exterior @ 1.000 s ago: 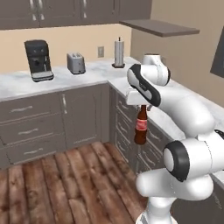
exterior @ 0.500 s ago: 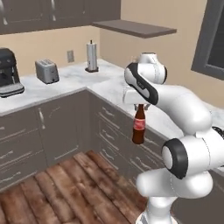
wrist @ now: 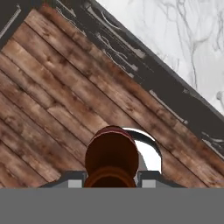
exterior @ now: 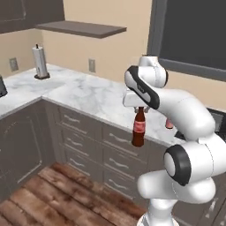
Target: Place the large bottle from the dining counter next to the other large bottle outside the sink, and place the small bottle from the dining counter next to the other small bottle inside the sink.
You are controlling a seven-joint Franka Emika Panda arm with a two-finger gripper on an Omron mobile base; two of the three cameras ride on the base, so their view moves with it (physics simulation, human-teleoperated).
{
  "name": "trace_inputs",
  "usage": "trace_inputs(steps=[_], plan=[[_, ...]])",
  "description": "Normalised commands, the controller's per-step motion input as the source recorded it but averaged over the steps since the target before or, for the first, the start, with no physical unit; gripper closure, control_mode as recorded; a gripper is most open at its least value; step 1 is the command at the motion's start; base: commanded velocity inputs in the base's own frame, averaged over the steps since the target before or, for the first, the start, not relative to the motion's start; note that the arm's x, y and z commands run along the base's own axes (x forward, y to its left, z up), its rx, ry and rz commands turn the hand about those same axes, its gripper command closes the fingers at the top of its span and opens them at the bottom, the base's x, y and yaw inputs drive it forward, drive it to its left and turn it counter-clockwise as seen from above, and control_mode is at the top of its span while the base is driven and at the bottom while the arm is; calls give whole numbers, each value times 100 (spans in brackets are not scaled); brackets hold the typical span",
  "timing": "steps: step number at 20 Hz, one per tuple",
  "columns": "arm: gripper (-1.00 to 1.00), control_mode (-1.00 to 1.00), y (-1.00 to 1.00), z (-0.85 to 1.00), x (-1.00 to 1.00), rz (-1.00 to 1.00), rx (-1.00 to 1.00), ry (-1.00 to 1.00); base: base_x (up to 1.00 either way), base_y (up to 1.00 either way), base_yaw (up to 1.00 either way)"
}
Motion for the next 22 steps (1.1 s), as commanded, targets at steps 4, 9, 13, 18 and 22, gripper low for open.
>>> trace_inputs(steps=[4,9,13,18,22], plan=[[100,100,0,0,0,0,0,0,0,22,-58],[100,100,0,0,0,0,0,0,0,27,-56],[100,100,0,0,0,0,0,0,-14,38,-48],[100,100,0,0,0,0,0,0,-16,45,-31],[100,100,0,0,0,0,0,0,0,54,-7]])
